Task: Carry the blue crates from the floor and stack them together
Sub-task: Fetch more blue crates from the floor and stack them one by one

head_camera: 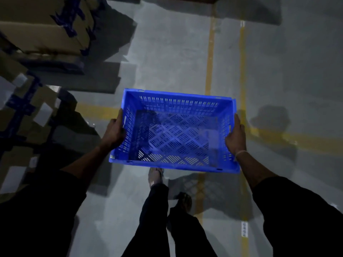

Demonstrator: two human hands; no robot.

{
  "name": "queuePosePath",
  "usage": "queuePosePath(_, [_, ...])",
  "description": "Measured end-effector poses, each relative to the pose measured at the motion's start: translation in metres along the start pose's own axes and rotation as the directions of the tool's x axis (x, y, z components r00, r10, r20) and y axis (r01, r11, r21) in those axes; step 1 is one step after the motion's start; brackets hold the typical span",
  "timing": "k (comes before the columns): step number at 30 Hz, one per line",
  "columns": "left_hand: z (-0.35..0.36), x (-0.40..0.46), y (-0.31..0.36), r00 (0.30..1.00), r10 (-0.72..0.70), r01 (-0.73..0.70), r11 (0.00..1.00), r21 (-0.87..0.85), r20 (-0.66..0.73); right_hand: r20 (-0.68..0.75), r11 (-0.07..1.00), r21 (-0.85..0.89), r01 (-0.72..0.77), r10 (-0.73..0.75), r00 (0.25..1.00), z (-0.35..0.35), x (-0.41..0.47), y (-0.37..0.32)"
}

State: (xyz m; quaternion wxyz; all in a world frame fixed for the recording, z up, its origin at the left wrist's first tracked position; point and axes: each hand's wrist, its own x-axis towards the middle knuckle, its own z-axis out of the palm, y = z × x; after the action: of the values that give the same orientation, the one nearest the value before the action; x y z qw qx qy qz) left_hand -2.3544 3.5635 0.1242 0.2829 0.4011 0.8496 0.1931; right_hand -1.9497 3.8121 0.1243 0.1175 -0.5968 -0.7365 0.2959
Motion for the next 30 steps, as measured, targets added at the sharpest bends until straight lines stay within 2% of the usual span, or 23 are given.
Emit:
queuePosePath(7, [0.033, 0.102, -0.014, 1.000, -0.003, 0.003, 0.999, 0.037, 0.013, 0.010, 0.999, -0.019, -0.033, 0.034, 0.999, 0.060, 0.090, 0.010])
queuePosePath(12, [0.045, 0.136, -0.028, 1.000, 0.014, -0.015, 0.999, 0.052, 0.025, -0.005, 0.998, -0.001, -0.058, 0.058, 0.998, 0.086, 0.119, 0.017])
queuePosePath(16, [0.050, 0.152, -0.034, 0.999, 0.047, -0.047, 0.999, -0.001, 0.022, -0.029, 0.999, 0.013, -0.037, 0.037, 0.999, 0.090, 0.127, 0.018])
queuePosePath(24, [0.057, 0.153, -0.067, 0.987, 0.072, -0.058, 0.993, -0.100, 0.141, 0.028, 0.999, 0.013, -0.045, 0.045, 0.999, 0.084, 0.122, 0.021])
queuePosePath(30, [0.045, 0.158, -0.047, 0.978, 0.084, -0.064, 0.992, -0.111, 0.189, 0.111, 0.998, -0.043, -0.055, 0.060, 0.992, 0.081, 0.118, 0.030])
